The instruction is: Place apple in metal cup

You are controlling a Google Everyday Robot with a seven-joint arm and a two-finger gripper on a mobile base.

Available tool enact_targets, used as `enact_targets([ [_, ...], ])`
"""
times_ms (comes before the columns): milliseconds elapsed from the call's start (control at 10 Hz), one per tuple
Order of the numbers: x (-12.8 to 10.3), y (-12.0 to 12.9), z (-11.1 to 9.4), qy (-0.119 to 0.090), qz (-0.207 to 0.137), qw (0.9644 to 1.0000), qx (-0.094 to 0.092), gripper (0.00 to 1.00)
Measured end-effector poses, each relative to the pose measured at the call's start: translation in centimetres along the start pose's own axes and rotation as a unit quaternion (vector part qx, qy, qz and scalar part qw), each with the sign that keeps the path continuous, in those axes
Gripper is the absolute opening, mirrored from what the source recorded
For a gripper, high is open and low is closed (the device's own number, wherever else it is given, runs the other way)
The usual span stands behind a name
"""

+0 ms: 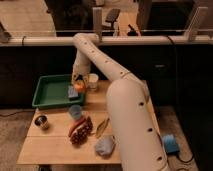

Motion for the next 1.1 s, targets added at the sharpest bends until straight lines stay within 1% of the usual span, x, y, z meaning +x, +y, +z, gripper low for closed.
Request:
enact_targets([
  [200, -1.2, -1.7, 1.0, -0.017, -0.029, 0.9994, -0.007, 0.0],
  [300, -1.7, -2.5, 1.5, -0.022, -0.039, 0.999, -0.009, 0.0],
  [400, -2.3, -3.3, 1.9, -0.025, -0.047, 0.9985, -0.008, 0.0],
  [600, -3.8, -5.0, 3.0, -0.032, -0.063, 0.9975, 0.001, 0.0],
  [800, -5.1, -6.6, 4.0, -0.038, -0.073, 0.9965, 0.017, 0.0],
  [1100, -7.4, -9.2, 5.5, -0.047, -0.09, 0.9933, 0.054, 0.0],
])
